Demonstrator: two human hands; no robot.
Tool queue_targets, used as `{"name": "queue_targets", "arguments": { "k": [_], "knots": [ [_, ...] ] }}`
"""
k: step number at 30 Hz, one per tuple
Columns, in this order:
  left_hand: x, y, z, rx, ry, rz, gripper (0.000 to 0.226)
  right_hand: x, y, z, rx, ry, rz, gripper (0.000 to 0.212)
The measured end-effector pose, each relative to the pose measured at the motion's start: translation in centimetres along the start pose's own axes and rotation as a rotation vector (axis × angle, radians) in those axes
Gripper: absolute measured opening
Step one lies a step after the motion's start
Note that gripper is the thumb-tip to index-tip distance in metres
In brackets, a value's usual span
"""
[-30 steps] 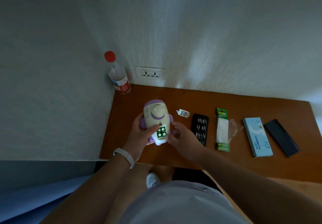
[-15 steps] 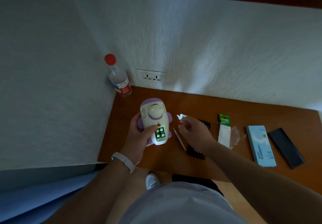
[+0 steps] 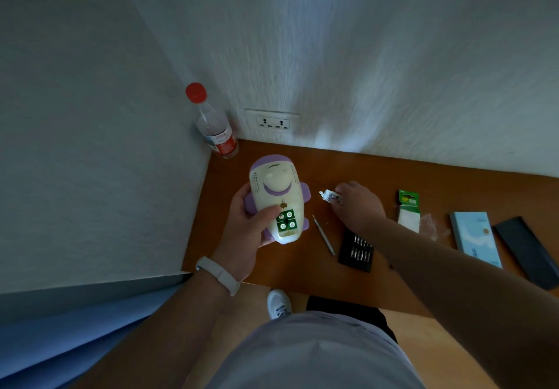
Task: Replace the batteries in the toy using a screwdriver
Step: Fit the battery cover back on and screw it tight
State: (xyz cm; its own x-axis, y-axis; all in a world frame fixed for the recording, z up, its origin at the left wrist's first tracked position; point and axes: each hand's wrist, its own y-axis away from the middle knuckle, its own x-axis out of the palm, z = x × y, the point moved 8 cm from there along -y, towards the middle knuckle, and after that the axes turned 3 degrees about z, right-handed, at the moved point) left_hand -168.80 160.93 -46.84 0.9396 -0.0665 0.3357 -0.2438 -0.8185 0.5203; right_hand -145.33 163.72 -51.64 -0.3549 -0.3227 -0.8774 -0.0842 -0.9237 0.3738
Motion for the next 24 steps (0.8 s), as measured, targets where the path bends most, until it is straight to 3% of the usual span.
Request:
{"name": "queue_targets", "arguments": {
  "k": [5, 10, 15, 24],
  "knots": [
    [0.0, 0.5, -0.9, 0.021, -0.028, -0.001, 0.086, 0.4, 0.0, 0.4, -0.031, 0.006, 0.012, 0.023],
    [0.3, 1.3, -1.8, 0.027, -0.005, 0.002, 0.088, -0.5, 1.9, 1.0, -0.007, -0.291, 0.024, 0.01],
    [1.1, 2.4, -3.0, 0.049, 0.007, 0.047, 0.084, -2.2, 5.8, 1.7, 0.144, -0.649, 0.005, 0.016],
    [2.1, 4.9, -5.1, 0.102, -0.002, 0.063, 0.067, -9.5, 14.4, 7.7, 0.03, -0.991, -0.183, 0.016]
  ]
}}
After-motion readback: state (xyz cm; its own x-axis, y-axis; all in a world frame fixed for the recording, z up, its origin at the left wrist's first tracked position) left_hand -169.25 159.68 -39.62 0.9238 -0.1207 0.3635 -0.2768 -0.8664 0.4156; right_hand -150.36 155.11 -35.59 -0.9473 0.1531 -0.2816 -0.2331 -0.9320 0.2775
